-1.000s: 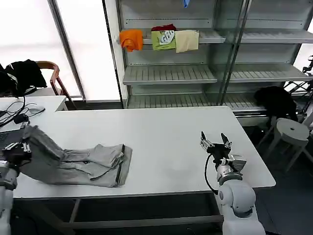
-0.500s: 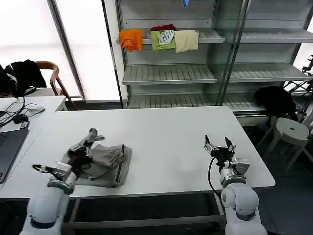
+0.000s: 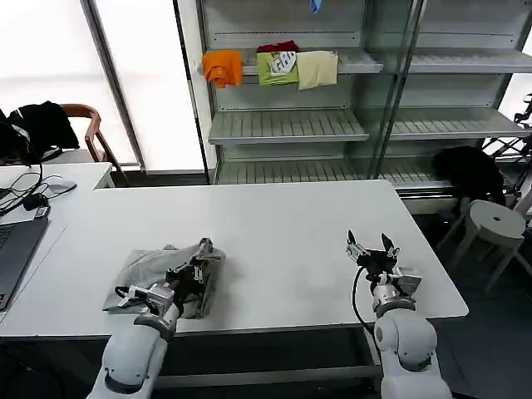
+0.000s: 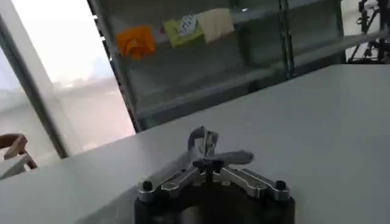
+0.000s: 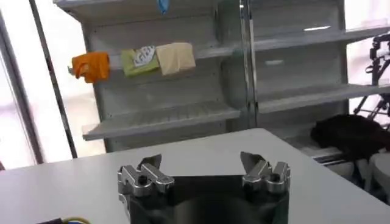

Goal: Fold and organize the clothes.

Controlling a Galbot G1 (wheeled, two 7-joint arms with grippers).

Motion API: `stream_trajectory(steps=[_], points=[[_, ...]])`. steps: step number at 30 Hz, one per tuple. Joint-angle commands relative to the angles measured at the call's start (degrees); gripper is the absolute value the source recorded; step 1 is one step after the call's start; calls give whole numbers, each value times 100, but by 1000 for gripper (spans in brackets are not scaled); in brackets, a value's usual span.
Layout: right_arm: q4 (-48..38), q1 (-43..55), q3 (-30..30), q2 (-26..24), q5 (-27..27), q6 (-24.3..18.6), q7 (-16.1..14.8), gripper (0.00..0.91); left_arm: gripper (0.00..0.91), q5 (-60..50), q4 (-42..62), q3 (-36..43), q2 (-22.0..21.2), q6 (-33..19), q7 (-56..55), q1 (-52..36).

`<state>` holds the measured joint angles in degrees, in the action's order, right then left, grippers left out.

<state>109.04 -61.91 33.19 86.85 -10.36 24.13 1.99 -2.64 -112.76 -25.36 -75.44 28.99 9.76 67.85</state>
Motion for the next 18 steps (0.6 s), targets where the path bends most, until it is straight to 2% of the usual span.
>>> stream_trajectory(steps=[1,5,6,7,8,18], points=[[-20,70,-96,-3,133,-8,-77,907,161,-86,-62,362,-99,278,-78,6],[-37,120,-289,17,420,-50,-134,907,161,-209,-272,376,21,403,-78,16],[-41,129,-325,30,457,-57,-131,907,393,-265,-306,380,53,405,-73,37],[-43,132,-325,30,465,-57,-130,907,705,-330,-339,389,68,404,-75,50],[-55,147,-364,64,482,-59,-126,907,907,-416,-376,412,96,406,-82,89],[-90,79,-420,88,556,-136,-116,907,907,-156,-624,282,9,401,-122,213]])
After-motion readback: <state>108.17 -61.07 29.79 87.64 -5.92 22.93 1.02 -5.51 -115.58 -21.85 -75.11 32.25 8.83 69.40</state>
